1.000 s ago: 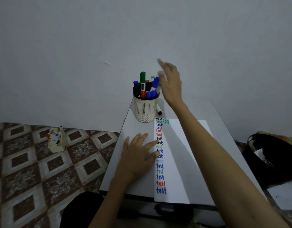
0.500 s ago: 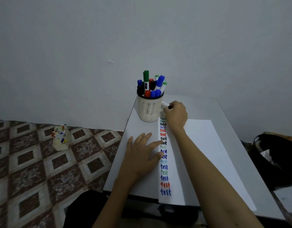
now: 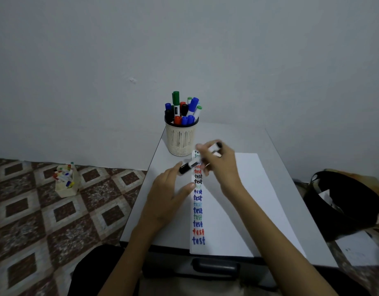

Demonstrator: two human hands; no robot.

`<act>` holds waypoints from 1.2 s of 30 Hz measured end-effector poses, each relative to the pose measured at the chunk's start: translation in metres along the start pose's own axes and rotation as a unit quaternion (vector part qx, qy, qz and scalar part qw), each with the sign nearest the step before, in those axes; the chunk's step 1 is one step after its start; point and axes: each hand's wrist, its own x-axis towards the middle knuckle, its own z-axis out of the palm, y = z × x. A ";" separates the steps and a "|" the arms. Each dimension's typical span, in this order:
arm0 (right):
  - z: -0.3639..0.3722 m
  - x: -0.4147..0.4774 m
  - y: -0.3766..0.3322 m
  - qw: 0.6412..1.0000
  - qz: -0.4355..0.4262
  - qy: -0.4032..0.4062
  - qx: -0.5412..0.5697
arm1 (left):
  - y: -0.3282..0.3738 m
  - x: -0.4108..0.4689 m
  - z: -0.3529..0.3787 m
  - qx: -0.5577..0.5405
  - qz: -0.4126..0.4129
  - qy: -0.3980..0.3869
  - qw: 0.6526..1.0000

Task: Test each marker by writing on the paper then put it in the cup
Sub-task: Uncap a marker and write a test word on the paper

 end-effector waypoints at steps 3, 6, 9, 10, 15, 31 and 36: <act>0.009 -0.024 -0.001 0.998 0.011 -0.063 0.021 | 0.001 -0.001 -0.002 -0.038 -0.011 0.029 0.999; 0.015 -0.032 0.000 0.996 0.019 -0.073 0.043 | 0.004 -0.003 -0.002 -0.032 0.036 0.031 0.998; 0.018 -0.033 0.004 0.998 0.007 -0.058 0.037 | 0.010 -0.007 -0.003 -0.059 0.055 0.000 0.997; 0.018 -0.032 0.005 0.998 0.003 -0.053 0.033 | 0.010 -0.008 -0.004 -0.061 0.063 -0.007 0.996; 0.012 -0.030 0.002 0.989 0.049 -0.135 0.025 | 0.009 -0.008 -0.006 -0.057 0.066 0.007 0.996; 0.008 -0.024 0.007 0.968 0.084 -0.224 0.075 | 0.007 -0.008 -0.009 -0.185 0.031 -0.019 0.982; 0.004 -0.013 -0.007 0.969 0.041 -0.245 0.017 | 0.008 -0.006 -0.011 -0.155 0.033 0.028 0.987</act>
